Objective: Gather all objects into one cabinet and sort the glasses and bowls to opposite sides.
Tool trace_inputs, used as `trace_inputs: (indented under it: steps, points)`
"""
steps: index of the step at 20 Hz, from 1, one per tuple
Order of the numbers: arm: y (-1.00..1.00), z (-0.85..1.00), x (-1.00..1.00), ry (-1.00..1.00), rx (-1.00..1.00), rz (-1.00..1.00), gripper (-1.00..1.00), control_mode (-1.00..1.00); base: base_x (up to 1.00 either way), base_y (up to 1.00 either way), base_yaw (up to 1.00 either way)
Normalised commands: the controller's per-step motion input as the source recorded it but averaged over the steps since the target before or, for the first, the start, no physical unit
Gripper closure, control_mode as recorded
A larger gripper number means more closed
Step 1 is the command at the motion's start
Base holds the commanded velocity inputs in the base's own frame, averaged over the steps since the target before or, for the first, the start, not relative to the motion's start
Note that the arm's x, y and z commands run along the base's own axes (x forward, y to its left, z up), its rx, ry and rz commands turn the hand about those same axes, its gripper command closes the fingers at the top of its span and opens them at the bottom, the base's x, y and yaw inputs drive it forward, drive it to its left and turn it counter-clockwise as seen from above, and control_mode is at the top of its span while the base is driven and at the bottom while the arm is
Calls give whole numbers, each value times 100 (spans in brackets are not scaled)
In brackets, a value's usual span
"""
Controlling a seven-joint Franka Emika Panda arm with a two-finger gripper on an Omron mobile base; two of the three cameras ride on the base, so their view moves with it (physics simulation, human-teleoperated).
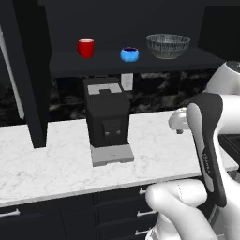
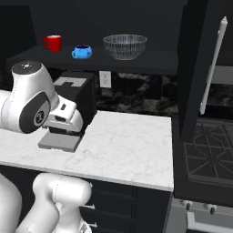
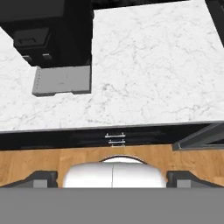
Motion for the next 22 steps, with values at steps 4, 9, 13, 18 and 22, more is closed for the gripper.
trace_inputs:
  steps: [4, 9, 13, 18, 22]
  points:
    - [0, 0, -38, 0, 0, 0, -100, 100, -16, 0, 0]
    - [0, 0, 0, 0, 0, 0, -100, 100, -97, -1, 3]
    - [0, 0, 0, 0, 0, 0, -100, 100, -96, -9, 28]
    - [0, 0, 0, 0, 0, 0, -100, 100, -46, 0, 54]
    - [0, 0, 0, 0, 0, 0, -100, 100, -9, 0, 64]
